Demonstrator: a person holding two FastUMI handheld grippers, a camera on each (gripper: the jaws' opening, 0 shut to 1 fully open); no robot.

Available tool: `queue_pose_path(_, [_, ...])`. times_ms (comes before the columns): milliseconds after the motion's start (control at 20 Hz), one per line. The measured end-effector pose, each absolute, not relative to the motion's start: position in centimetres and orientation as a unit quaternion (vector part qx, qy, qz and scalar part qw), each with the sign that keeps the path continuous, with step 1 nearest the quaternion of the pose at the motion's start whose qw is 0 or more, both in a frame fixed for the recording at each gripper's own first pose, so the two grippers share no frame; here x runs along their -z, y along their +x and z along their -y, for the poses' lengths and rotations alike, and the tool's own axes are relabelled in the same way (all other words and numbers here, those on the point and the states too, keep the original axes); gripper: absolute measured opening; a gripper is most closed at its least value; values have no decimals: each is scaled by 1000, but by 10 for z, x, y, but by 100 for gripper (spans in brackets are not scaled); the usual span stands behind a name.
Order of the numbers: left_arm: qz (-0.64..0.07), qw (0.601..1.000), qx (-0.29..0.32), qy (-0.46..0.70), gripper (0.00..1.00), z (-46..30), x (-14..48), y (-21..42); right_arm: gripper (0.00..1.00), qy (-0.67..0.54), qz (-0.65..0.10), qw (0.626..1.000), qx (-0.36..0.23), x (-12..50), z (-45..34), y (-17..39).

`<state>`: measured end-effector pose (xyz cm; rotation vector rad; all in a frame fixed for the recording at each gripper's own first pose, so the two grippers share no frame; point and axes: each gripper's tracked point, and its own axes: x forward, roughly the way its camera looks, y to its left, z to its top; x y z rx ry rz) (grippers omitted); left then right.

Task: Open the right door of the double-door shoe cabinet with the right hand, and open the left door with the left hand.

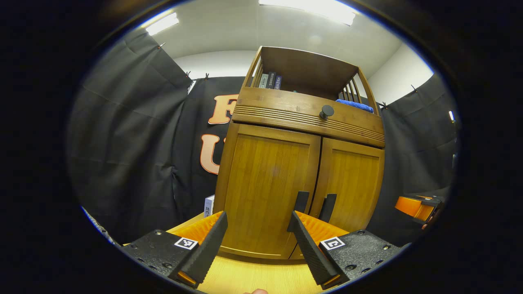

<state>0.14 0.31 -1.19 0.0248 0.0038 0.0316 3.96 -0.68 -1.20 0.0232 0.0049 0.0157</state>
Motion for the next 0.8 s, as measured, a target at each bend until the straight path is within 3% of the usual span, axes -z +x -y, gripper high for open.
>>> queue_pose_path(50, [-2, 1000, -16, 10, 90, -2, 12, 2, 97, 12, -3, 1000, -16, 11, 0, 47])
queue_pose_path(100, [-3, 1000, -18, 9, 90, -3, 13, 2, 88, 14, -5, 1000, -26, 12, -8, 55])
queue_pose_path(150, [-4, 1000, -19, 11, 90, -3, 13, 2, 88, 16, -9, 999, -37, 13, -16, 64])
queue_pose_path(200, [-4, 1000, -21, 14, 90, -3, 14, 2, 97, 20, -10, 999, -46, 13, -24, 74])
queue_pose_path(300, [-3, 1000, -20, 19, 90, -4, 13, 1, 97, 24, -17, 997, -65, 17, -42, 100])
queue_pose_path(350, [-3, 1000, -19, 21, 90, -4, 13, 1, 89, 25, -20, 997, -73, 20, -52, 111])
queue_pose_path(500, [-5, 999, -19, 29, 90, -3, 12, -1, 97, 23, -33, 995, -93, 35, -72, 142])
queue_pose_path(550, [-5, 999, -19, 32, 90, -1, 13, -3, 88, 25, -38, 994, -102, 43, -81, 149])
queue_pose_path(600, [-5, 999, -19, 33, 90, 0, 14, -6, 97, 27, -45, 993, -108, 51, -88, 156])
queue_pose_path(750, [-7, 999, -24, 27, 94, -3, 15, -9, 97, 25, -57, 993, -102, 73, -94, 170])
queue_pose_path(800, [-6, 999, -26, 26, 90, -4, 14, -9, 89, 18, -58, 994, -94, 80, -95, 180])
